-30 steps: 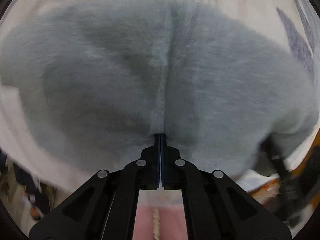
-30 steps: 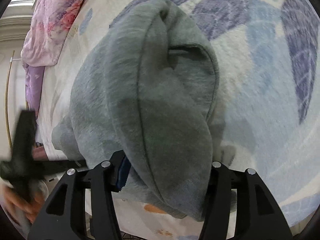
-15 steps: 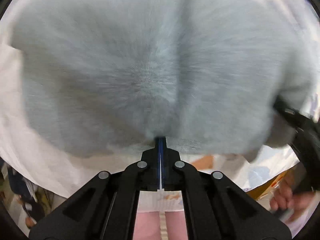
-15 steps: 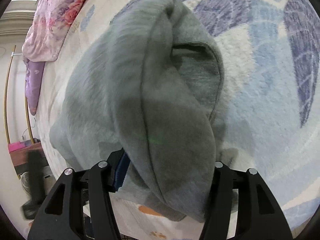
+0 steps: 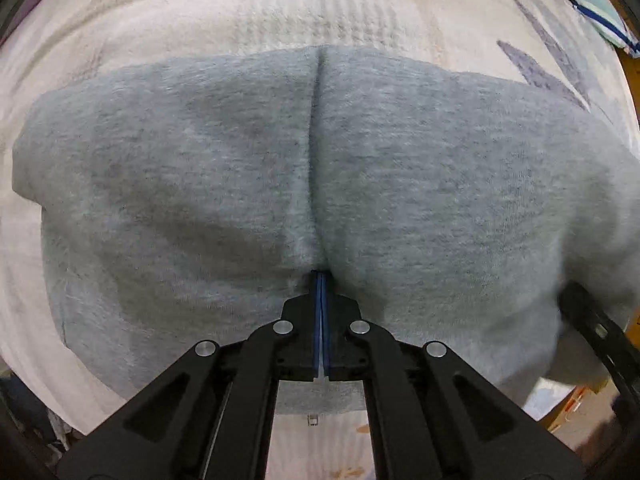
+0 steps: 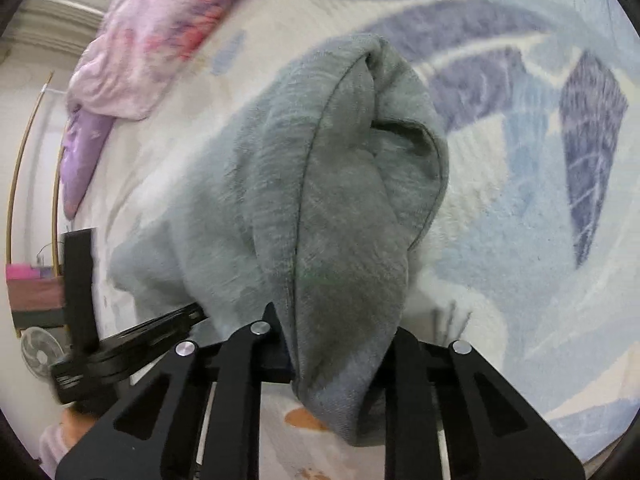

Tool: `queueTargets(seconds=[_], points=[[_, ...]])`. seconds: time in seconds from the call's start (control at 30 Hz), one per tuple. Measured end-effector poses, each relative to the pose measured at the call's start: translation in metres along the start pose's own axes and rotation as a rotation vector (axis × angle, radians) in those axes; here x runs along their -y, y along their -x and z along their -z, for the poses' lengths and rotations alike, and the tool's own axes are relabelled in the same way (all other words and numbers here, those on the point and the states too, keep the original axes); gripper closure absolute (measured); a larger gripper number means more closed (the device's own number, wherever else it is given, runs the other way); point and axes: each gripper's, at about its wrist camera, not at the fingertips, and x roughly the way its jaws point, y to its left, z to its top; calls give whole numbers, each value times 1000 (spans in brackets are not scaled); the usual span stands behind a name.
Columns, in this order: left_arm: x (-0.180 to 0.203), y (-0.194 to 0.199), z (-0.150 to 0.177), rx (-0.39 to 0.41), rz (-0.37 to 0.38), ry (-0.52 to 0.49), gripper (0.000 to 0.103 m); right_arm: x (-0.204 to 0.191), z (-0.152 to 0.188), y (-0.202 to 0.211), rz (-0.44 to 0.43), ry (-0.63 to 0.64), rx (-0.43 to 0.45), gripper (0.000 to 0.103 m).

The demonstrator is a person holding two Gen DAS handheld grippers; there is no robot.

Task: Fold large clothes

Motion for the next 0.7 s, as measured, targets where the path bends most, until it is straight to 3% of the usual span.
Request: queueTargets(seconds=[0.13, 0.37, 0.53, 0.6, 0.7], points=[[-14, 4, 13, 41, 38, 11, 102, -27, 8, 23, -89, 62, -5, 87], [-33, 12, 72, 182, 121, -33, 102, -94, 14, 28, -112, 169, -33, 87], [-61, 55, 90, 214, 124, -31, 103, -142, 18, 17, -101, 222, -37, 87], [-86, 76, 98, 233, 152, 7, 103, -156, 21, 10, -102, 226, -51, 87], [-121, 97, 109, 252, 130, 14, 103, -190, 31, -12, -87, 283, -88, 87]])
